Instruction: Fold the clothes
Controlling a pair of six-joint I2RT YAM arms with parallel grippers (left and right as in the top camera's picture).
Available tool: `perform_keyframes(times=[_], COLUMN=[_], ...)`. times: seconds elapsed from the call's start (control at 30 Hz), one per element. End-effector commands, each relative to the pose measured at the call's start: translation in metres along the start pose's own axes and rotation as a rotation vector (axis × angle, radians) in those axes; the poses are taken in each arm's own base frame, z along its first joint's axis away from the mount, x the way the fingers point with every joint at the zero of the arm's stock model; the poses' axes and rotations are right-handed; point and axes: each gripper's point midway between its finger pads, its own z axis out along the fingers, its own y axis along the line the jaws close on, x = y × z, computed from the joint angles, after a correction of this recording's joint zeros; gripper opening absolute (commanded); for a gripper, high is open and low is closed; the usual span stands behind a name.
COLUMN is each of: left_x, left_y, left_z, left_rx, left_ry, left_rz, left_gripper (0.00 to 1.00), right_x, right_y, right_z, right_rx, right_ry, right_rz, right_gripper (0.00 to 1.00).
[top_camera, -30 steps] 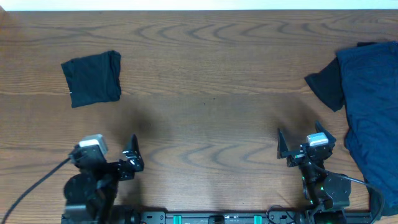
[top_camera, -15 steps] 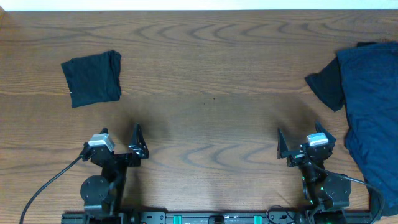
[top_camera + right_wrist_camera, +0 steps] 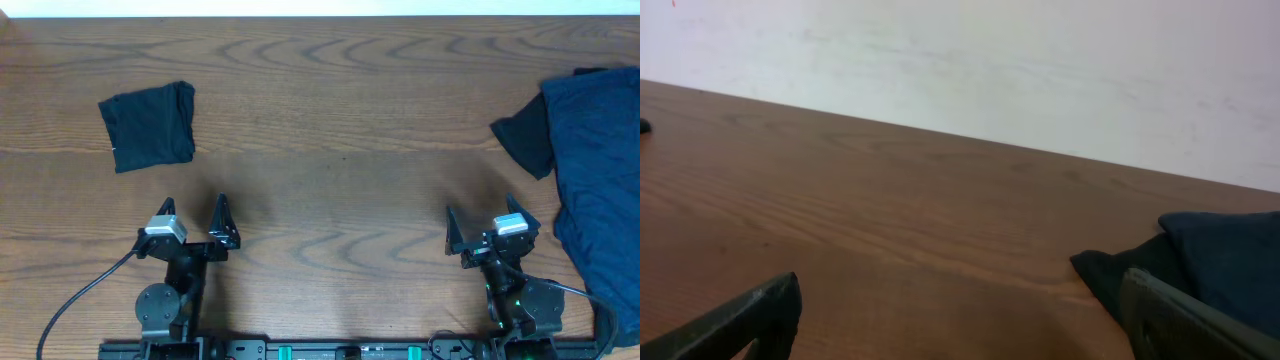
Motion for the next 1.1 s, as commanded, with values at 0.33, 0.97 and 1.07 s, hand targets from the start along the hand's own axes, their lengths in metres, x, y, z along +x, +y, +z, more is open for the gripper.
perform_keyframes(times=[0.33,0.97,1.07], left_x=[0.034,0.044,0.044], left_y=[0.003,-0.001,-0.001], left_z=[0.001,0.000,0.000], left_rx=[0.010,0.034,0.034], left_ry=[0.098,0.136,0.136], left_rz=[0.204,0.282,0.282], left_gripper=[0.98,0.98,0.98], right_x=[0.001,0.001,0.001], right_y=[-0.002,-0.002,-0.002], right_z=[0.000,0.000,0.000], right_rx=[0.009,0.009,0.009], right_ry=[0.000,0.000,0.000], right_rz=[-0.010,-0.010,-0.010], right_gripper=[0.99,0.99,0.99])
